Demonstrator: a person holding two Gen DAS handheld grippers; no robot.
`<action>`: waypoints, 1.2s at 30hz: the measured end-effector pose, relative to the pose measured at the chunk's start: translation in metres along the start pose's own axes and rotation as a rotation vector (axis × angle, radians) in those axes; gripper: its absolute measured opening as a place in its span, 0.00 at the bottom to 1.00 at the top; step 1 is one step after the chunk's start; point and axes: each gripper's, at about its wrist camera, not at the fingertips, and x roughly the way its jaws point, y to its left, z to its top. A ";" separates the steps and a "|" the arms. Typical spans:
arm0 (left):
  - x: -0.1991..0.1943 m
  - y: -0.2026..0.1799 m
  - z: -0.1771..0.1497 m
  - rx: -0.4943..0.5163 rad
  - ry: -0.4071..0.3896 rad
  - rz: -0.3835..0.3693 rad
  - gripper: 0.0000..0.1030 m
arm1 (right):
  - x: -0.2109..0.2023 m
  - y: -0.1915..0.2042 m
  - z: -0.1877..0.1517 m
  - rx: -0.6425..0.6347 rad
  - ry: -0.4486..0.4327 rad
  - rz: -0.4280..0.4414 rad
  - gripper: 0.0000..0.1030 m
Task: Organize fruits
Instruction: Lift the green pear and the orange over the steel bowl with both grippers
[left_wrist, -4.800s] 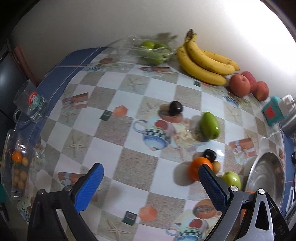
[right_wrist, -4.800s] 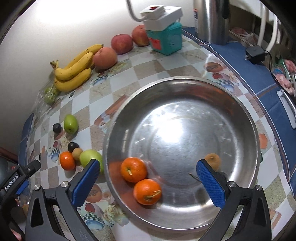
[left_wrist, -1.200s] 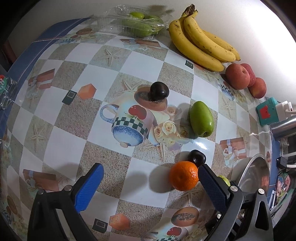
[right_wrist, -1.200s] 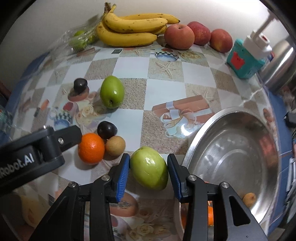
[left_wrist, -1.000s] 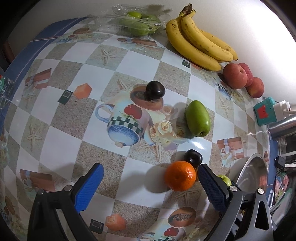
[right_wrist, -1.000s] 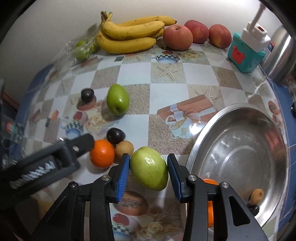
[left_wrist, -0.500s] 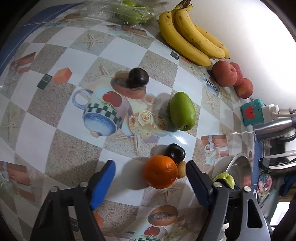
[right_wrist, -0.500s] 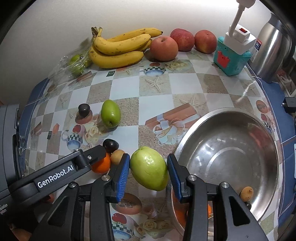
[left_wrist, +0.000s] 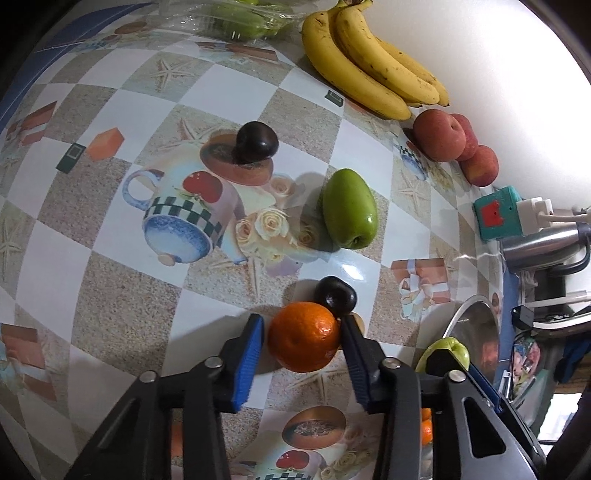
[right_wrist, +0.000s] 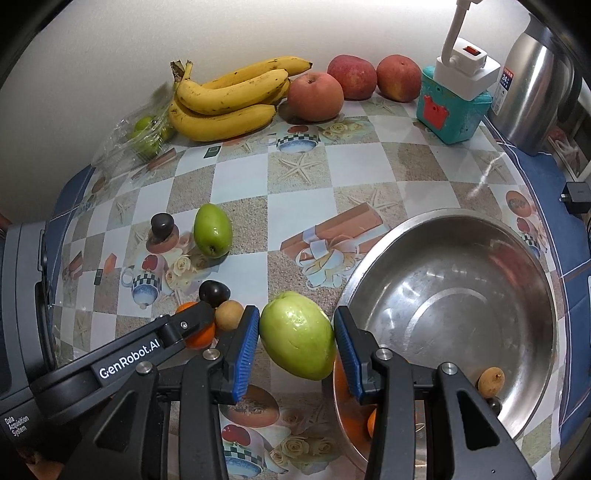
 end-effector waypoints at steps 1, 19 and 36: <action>0.000 -0.001 0.000 0.004 -0.001 0.003 0.42 | 0.000 0.000 0.000 0.001 0.000 0.001 0.42; -0.034 0.004 0.005 0.008 -0.101 0.040 0.41 | -0.004 -0.007 0.001 0.034 -0.009 0.000 0.42; -0.063 -0.004 0.004 0.028 -0.229 0.182 0.41 | -0.021 -0.068 0.001 0.198 -0.073 -0.220 0.42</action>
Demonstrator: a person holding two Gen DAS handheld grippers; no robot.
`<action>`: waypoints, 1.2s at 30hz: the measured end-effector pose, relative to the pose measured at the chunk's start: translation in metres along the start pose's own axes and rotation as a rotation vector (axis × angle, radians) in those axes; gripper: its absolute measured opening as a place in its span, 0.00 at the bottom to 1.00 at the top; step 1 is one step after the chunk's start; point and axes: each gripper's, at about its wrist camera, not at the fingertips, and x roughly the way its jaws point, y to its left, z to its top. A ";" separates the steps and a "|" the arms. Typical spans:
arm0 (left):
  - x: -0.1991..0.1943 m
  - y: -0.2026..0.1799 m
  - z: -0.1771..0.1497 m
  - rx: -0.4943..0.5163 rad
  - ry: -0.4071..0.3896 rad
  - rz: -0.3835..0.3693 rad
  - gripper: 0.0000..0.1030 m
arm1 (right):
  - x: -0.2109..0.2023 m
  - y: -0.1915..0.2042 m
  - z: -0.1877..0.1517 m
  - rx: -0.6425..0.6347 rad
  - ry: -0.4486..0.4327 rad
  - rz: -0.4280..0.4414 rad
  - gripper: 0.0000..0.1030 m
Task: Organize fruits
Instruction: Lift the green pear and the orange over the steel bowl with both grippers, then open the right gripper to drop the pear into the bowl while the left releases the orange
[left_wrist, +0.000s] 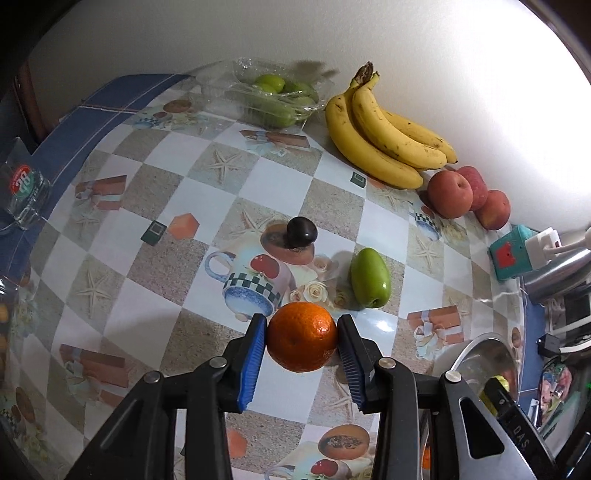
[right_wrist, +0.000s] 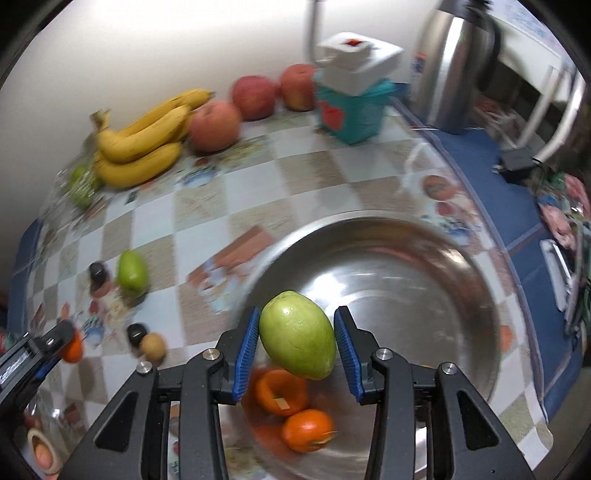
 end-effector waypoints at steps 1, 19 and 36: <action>-0.001 -0.004 -0.001 0.008 -0.005 0.005 0.41 | -0.001 -0.005 0.000 0.011 -0.005 -0.016 0.42; -0.005 -0.124 -0.051 0.340 0.000 -0.128 0.41 | -0.010 -0.086 0.005 0.247 -0.062 -0.135 0.42; 0.018 -0.151 -0.072 0.433 -0.010 -0.180 0.41 | 0.015 -0.090 -0.002 0.264 0.006 -0.088 0.42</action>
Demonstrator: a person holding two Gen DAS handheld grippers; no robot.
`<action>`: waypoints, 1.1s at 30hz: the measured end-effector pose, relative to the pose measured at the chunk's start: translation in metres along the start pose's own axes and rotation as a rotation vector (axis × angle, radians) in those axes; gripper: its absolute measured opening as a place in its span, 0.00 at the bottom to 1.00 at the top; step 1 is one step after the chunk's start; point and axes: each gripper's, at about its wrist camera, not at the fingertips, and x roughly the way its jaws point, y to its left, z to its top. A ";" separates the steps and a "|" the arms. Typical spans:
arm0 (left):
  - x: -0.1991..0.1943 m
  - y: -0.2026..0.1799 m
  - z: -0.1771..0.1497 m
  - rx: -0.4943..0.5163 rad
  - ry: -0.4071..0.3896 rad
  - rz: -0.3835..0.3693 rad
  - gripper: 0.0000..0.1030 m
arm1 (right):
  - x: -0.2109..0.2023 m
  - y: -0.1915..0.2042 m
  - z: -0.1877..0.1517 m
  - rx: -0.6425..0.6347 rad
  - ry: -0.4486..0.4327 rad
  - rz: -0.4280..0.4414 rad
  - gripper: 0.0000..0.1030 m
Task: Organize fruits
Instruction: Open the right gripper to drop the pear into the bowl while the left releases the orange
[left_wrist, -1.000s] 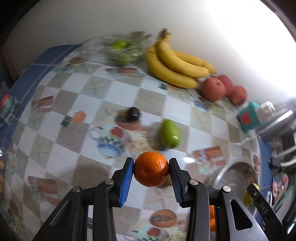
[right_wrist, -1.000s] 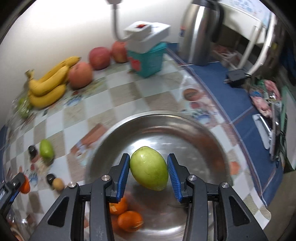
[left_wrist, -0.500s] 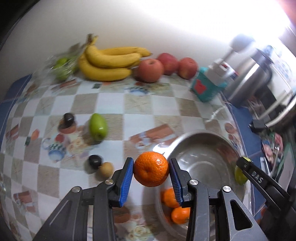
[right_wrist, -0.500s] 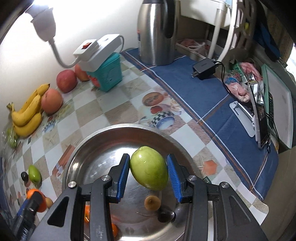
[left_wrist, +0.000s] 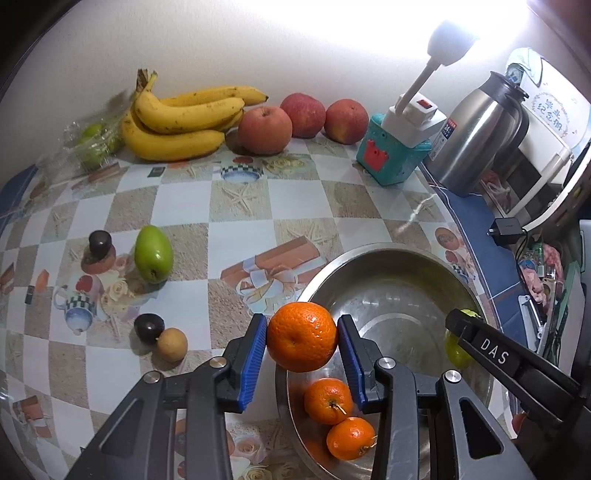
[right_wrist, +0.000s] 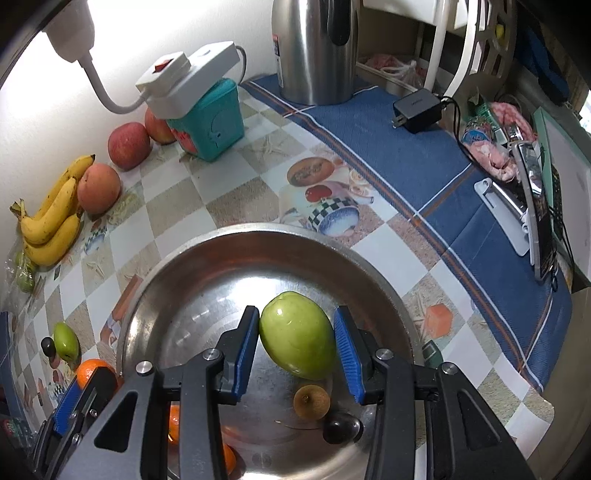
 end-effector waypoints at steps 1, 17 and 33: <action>0.001 0.000 0.000 0.001 0.001 -0.001 0.41 | 0.001 0.000 0.000 0.001 0.004 0.000 0.42; 0.010 -0.010 -0.005 0.048 0.023 -0.006 0.41 | 0.013 0.006 -0.003 -0.018 0.057 0.006 0.42; 0.012 -0.010 -0.005 0.039 0.042 -0.021 0.41 | 0.008 0.008 -0.001 -0.028 0.043 0.006 0.42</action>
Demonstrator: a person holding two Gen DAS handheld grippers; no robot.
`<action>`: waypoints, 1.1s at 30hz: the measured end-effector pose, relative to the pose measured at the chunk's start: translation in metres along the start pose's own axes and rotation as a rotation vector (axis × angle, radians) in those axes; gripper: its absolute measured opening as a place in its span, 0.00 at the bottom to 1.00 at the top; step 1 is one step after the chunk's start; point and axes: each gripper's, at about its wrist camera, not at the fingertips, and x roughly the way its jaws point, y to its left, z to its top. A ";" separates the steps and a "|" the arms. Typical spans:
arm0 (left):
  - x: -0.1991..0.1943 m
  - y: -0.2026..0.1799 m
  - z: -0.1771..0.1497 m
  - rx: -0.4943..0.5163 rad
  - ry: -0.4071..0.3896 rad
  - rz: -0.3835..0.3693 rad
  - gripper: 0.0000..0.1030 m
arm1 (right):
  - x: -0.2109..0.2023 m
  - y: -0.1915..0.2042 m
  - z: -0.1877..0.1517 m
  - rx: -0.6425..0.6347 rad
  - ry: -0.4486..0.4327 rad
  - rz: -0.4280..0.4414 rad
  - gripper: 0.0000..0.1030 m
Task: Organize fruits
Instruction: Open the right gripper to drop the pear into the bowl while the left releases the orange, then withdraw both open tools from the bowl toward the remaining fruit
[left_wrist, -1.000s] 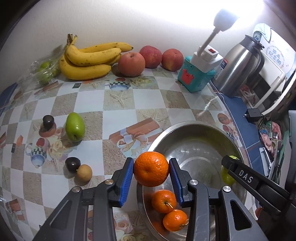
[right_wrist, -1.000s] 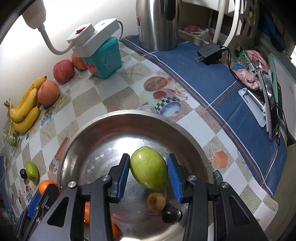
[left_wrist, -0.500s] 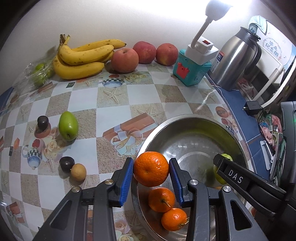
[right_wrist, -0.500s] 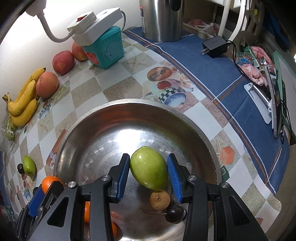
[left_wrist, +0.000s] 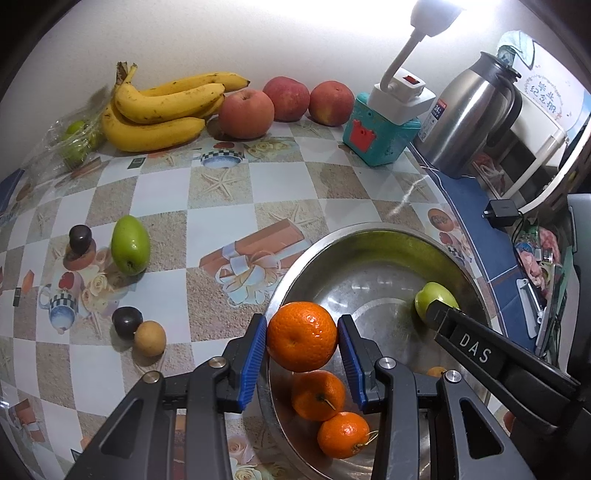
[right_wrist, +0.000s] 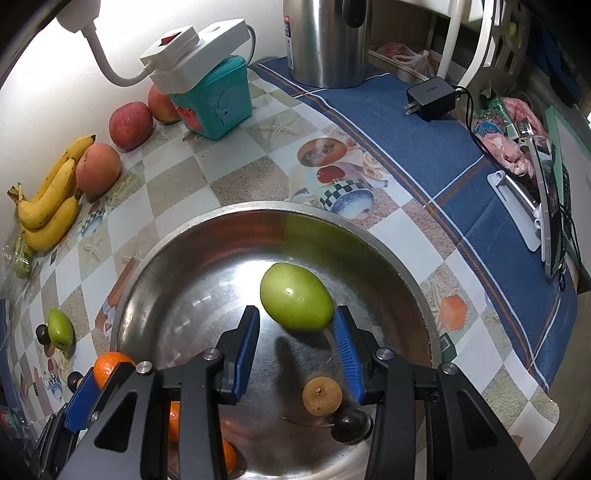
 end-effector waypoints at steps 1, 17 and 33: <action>0.000 0.000 0.000 0.000 0.000 -0.002 0.42 | 0.000 0.000 0.000 -0.001 -0.001 0.002 0.42; -0.007 -0.001 0.002 -0.006 -0.009 -0.021 0.47 | -0.011 0.002 0.002 -0.003 -0.031 0.008 0.42; -0.016 0.039 0.007 -0.154 0.019 0.077 0.47 | -0.015 0.006 0.002 -0.019 -0.042 0.019 0.42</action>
